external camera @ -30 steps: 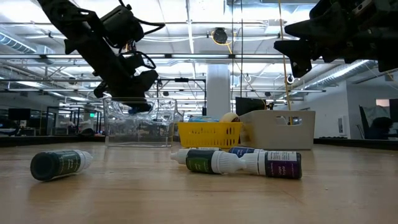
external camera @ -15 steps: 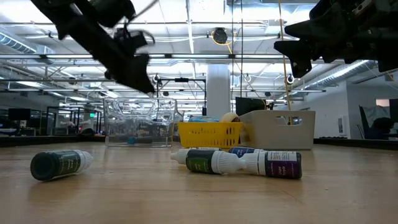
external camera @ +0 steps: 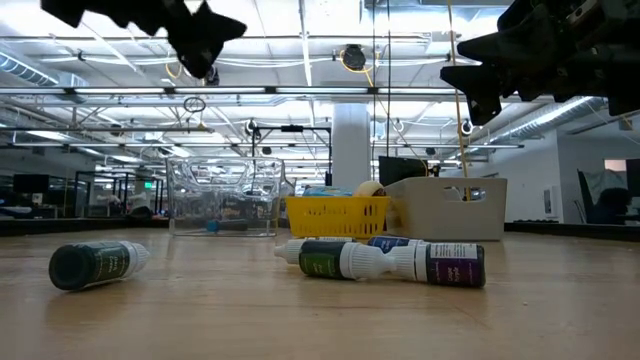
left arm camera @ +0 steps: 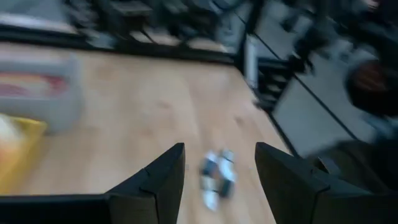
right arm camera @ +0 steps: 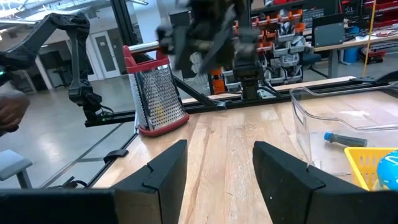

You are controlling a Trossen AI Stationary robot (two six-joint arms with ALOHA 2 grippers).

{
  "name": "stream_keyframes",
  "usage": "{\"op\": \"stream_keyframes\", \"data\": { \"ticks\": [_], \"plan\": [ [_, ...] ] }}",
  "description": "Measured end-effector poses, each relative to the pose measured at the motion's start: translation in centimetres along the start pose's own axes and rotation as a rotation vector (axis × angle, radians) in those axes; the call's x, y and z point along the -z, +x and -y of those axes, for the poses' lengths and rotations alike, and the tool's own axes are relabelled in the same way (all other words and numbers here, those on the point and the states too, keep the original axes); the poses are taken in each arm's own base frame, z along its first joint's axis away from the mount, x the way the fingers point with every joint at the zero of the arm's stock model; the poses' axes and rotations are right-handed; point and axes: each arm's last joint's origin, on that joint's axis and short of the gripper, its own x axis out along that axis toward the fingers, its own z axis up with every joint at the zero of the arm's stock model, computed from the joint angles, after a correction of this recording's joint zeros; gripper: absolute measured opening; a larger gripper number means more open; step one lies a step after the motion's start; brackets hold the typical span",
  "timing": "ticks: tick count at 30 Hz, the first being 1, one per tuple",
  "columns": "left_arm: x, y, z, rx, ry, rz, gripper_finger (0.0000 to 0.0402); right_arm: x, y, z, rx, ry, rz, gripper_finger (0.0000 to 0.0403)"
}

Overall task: Pick & Place Food Item
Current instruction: Put the black food coloring bottle into the transparent bin

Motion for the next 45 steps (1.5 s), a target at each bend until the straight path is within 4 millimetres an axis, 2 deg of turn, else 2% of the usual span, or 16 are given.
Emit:
{"op": "stream_keyframes", "data": {
  "ticks": [8, 13, 19, 24, 29, 34, 45],
  "plan": [
    [5.4, 3.5, 6.4, 0.194, 0.209, -0.199, 0.0198, 0.0, 0.0, 0.0, 0.000, 0.000, -0.002, 0.0171],
    [9.1, 5.7, 8.1, 0.167, 0.276, -0.268, 0.0198, 0.0, 0.0, 0.0, 0.001, -0.005, -0.005, 0.0171],
    [12.2, 7.8, 8.5, 0.133, 0.168, -0.292, 0.0198, 0.0, 0.0, 0.0, 0.001, -0.007, -0.004, 0.0171],
    [13.2, 8.8, 9.1, 0.189, 0.126, -0.239, 0.0198, 0.0, 0.0, 0.0, 0.001, -0.002, -0.003, 0.0171],
    [14.7, 9.4, 9.0, 0.176, 0.087, -0.284, 0.0198, 0.0, 0.0, 0.0, 0.000, 0.000, -0.001, 0.0171],
    [15.3, 9.6, 8.9, 0.184, 0.070, -0.307, 0.0198, 0.0, 0.0, 0.0, 0.000, 0.000, -0.001, 0.0171],
    [14.9, 10.0, 7.2, 0.025, 0.036, -0.279, 0.0198, 0.0, 0.0, 0.0, 0.001, 0.000, -0.003, 0.0171]
  ]
}}
